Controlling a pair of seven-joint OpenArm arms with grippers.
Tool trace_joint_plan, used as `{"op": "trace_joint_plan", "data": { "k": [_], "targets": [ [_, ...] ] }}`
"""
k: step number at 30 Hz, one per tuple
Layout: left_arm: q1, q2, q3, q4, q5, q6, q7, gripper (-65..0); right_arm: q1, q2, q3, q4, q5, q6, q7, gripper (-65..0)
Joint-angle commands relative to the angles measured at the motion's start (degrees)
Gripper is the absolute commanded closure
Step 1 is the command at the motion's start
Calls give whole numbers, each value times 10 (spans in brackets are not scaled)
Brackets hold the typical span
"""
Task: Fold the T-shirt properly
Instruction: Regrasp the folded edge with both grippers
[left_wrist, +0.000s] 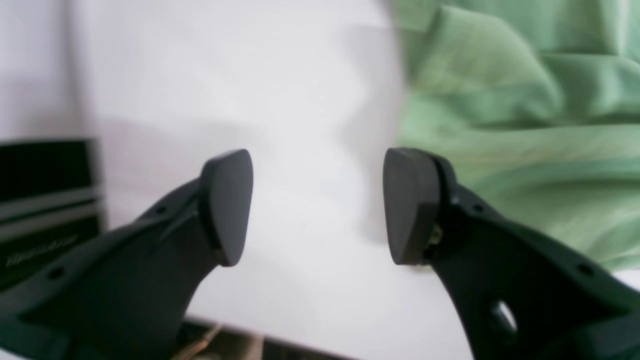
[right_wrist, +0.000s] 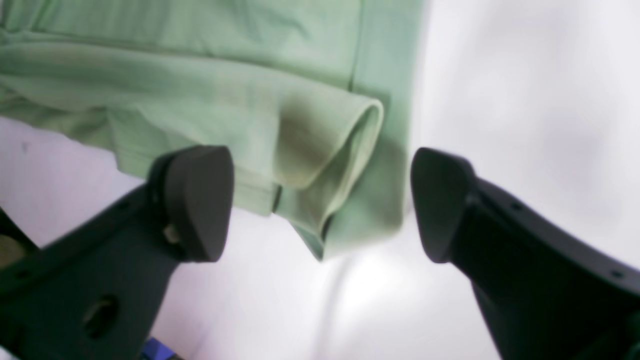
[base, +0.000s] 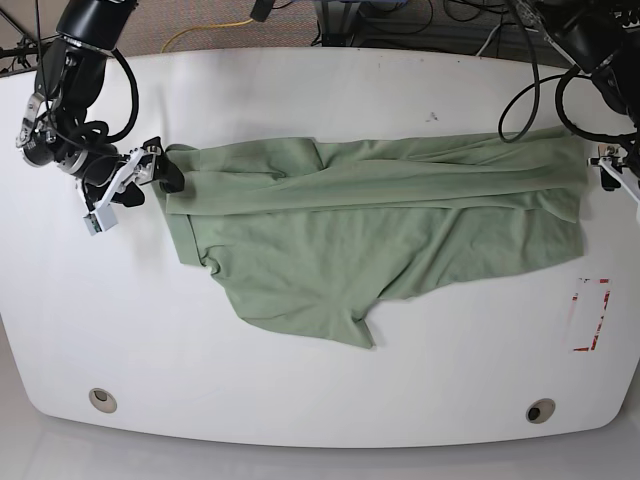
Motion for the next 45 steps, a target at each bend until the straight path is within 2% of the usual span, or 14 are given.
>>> {"op": "trace_joint_plan", "data": {
  "k": [1,4,6,8,12,14,17,21,24,26,30,39,45],
  "targets": [
    [-3,7,0,16,-23,1,-5,-388,-2,3,2,44,14,3,14,-480],
    [-2,34,-2,16,-28,1,-5,-385,-7,-15,0,55,13,3,14,-414],
    [-2,58,-2,16,-23,1,-6,-385,-5,-20,-1,54,-11,3,20,-400],
    [-3,81,3,16,-1,1,-13,-385,1,-25,-15,55,-67,3,41,-415],
    [-2,111,4,9,17,1,-69,-385,11,-70,-34,54,-188,3,72,-442],
    [6,111,17,-10,17,1,-97,-385,11,-92,-36,53,-245,3,87,-439],
    [27,107,43,-35,17,1,-108,-385,9,-123,-37,54,-319,3,107,-438],
    [34,88,47,-71,17,1,-108,-385,7,-147,-36,26,-380,3,148,-436],
    [38,73,44,-89,16,1,-108,-385,2,-154,-35,15,-398,3,158,-419],
    [64,70,46,-82,13,1,-108,-385,-20,-155,-35,15,-397,3,160,-346],
    [85,70,47,-49,13,1,-108,-385,-37,-153,-31,18,-397,3,160,-250],
    [136,65,47,10,13,1,-106,-385,-142,-157,-27,111,-395,3,160,-247],
    [158,62,86,24,13,1,-106,-388,-195,-181,35,165,-395,3,159,-247]
  ]
}}
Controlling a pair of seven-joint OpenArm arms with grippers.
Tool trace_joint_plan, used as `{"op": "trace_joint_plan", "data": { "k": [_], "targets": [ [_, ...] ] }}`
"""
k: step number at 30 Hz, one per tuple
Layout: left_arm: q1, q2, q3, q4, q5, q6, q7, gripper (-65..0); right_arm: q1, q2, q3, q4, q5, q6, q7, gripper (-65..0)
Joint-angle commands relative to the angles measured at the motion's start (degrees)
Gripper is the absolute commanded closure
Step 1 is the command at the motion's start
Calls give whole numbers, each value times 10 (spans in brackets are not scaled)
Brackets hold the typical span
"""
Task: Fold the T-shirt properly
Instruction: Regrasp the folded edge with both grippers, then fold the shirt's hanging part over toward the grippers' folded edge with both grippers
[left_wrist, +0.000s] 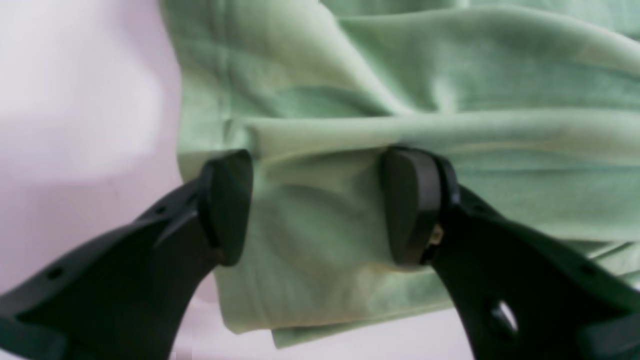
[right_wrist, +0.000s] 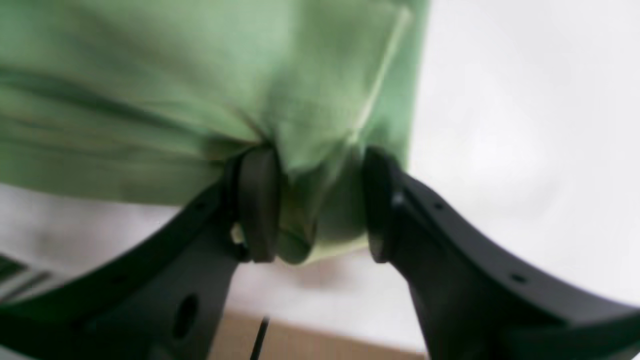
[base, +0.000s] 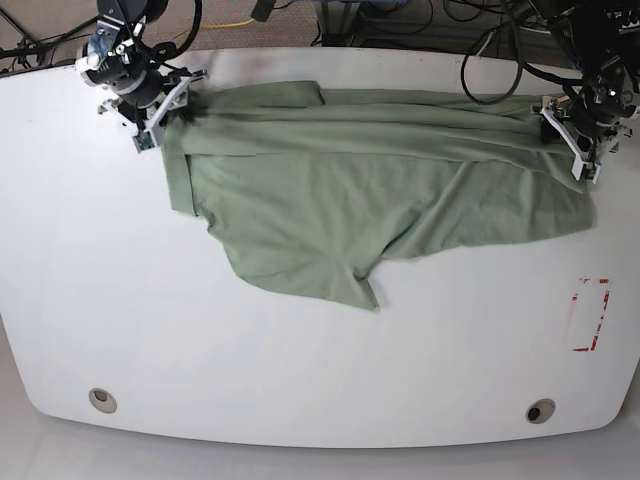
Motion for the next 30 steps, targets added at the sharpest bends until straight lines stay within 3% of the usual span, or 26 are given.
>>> {"op": "trace_joint_plan", "data": {
  "k": [1,5,11,17,22,30],
  "targets": [
    [2,-6,12,8,8,1,5,-388,-15,-1,19,30,-3,-4,0,-247],
    [2,-3,16,35,7,1,6,-389,-25,-2,24,55,-2,-4,-1,-265],
    [0,24,16,130,7,1,7,-389,-7,4,25,62,50,-4,-40,-434],
    [-38,26,-2,158,7,1,7,-388,46,13,25,61,111,-4,-72,-438],
    [-75,26,-26,155,12,1,7,-386,117,22,20,53,125,-4,-90,-438],
    [-97,24,-42,115,12,1,6,-386,262,39,-26,-95,120,-4,-87,-438]
  ]
}}
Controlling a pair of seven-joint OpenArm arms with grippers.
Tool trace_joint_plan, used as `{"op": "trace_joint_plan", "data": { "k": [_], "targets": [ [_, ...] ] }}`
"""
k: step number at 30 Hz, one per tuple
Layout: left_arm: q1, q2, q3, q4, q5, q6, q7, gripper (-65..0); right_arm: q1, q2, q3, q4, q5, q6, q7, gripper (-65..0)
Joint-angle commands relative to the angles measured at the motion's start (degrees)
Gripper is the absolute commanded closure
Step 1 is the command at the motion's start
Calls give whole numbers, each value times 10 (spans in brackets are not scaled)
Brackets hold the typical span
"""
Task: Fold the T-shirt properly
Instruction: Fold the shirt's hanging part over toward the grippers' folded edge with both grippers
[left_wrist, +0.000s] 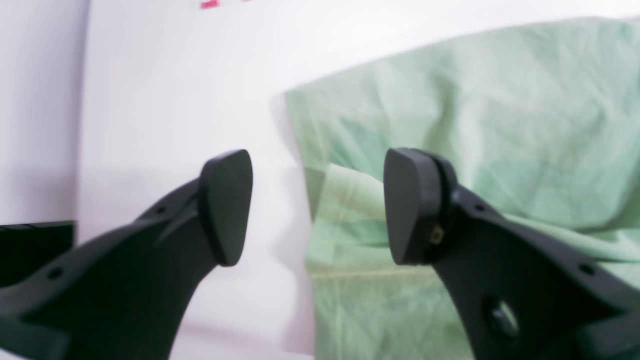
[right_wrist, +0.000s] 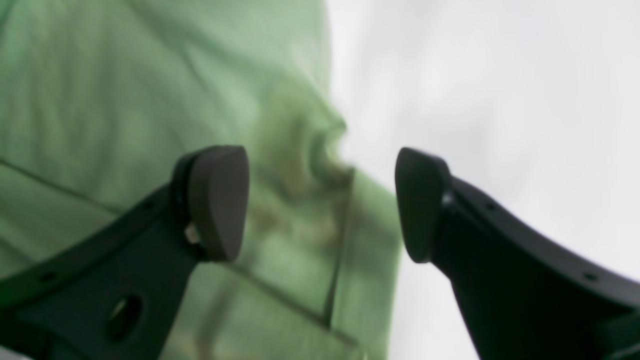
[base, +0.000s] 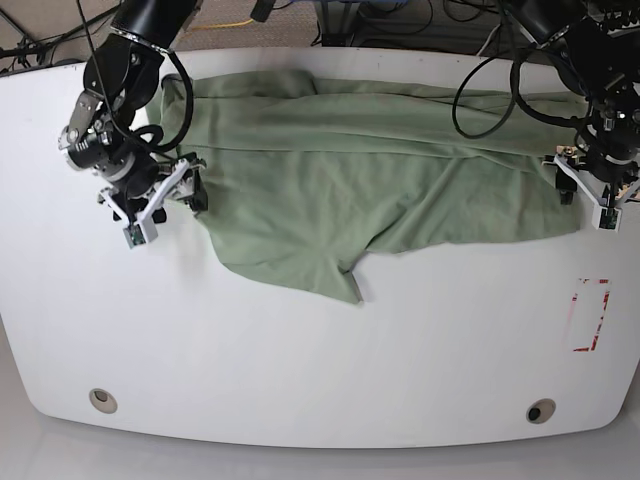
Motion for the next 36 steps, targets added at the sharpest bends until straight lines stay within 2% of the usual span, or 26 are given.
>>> {"op": "trace_joint_plan", "data": {
  "k": [1,4,7,13,17,20,26,29,32,34,36],
  "targets": [
    [-5,-9,-12,-10,-3,1,-9,-386,57,9,-5,-56,-10,-2,10,-438],
    [-5,-9,-15,-21,-3,1,-10,-386,110,9,-14,-112,-50,-2,13,-438],
    [-5,-16,-17,-21,-3,1,-11,-386,154,9,-22,-175,-84,-2,44,-438],
    [-6,-17,-17,-25,-4,1,-11,-386,228,10,-47,-320,-105,-2,108,-438],
    [-29,-16,-18,-30,-3,1,-11,-386,233,7,-52,-360,-105,-2,129,-438],
    [-41,-17,-18,-44,-3,1,-11,-388,231,3,-80,-365,-100,-2,133,-438],
    [-85,-34,-15,-94,-4,1,-11,-390,227,-20,-91,-367,-105,-2,146,-431],
    [-110,-40,-15,-141,-3,19,-11,-407,219,-20,-93,-367,-106,-2,157,-355],
    [-143,-58,-15,-206,-3,54,-12,-490,220,-20,-94,-367,-106,-2,158,-206],
    [-157,-68,-14,-242,-3,69,-12,-508,221,-20,-94,-367,-106,-2,158,-143],
    [-170,-76,-14,-277,-5,71,-12,-507,221,-20,-94,-366,-103,-2,158,-124]
  ]
}}
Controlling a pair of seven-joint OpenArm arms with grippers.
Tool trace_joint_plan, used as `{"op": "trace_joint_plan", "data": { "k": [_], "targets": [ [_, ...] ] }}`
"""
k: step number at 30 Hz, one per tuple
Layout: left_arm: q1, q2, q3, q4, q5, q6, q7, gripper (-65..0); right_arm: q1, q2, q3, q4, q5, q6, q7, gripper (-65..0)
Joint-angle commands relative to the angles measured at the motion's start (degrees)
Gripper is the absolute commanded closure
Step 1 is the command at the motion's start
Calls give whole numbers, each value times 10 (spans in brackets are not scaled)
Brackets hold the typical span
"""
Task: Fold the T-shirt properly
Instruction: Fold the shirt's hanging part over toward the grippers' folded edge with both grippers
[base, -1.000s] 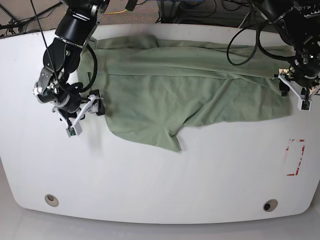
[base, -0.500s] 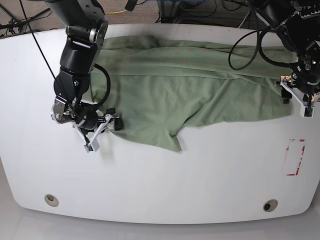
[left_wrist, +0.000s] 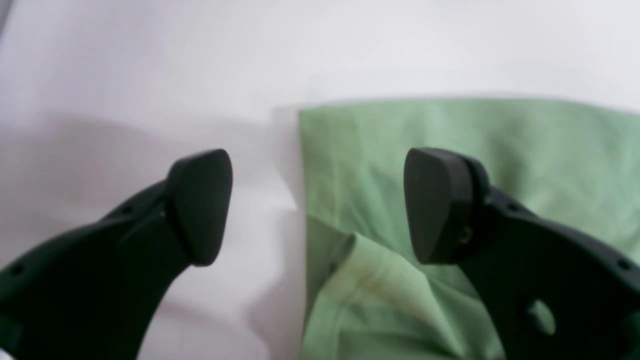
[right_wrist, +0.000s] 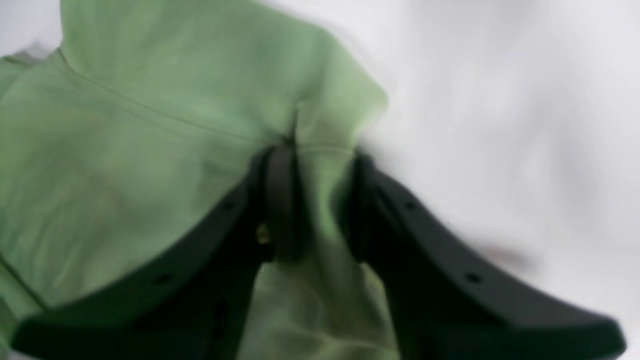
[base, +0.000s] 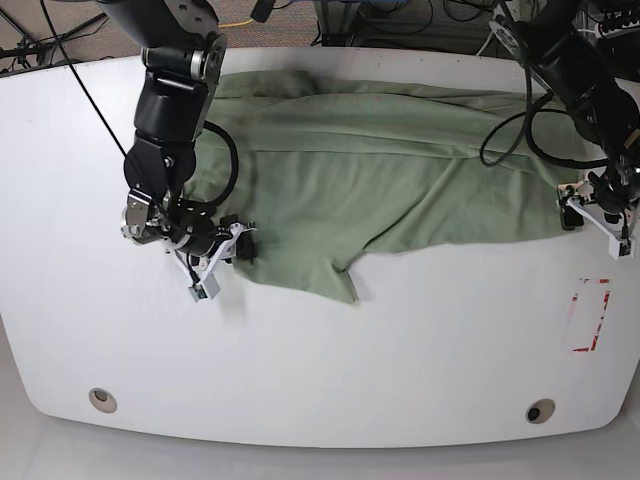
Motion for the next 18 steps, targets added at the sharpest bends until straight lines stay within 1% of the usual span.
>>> {"op": "trace_joint_plan", "data": {
  "k": [1,3,7,9,12,15,16,17,18],
  "targets": [
    [-24,-21,-1,-27,-7,2,-9,-507,16,2,-1,10,16,4,11,-128],
    [-33,-21,-1,-53,-6,2,-17,-507,16,2,-1,10,16,4,11,-135],
    [-39,-21,5,-90,-5,4,-68,-507,15,2,-1,13,17,4,11,-138],
    [-39,-25,35,-106,-5,4,-85,-507,15,2,-1,13,18,4,11,-138],
    [-39,-28,65,-115,-8,5,-90,-506,14,2,-1,14,18,4,11,-130],
    [-41,-28,66,-125,-8,5,-92,-501,15,2,-1,14,18,4,11,-127],
    [-47,-28,67,-130,-6,6,-98,-482,16,2,-1,14,18,4,11,-117],
    [-56,-28,68,-139,-5,6,-107,-439,17,2,-2,14,18,4,11,-95],
    [-60,-28,68,-150,-5,6,-118,-382,17,2,-2,14,18,4,11,-62]
  ]
}}
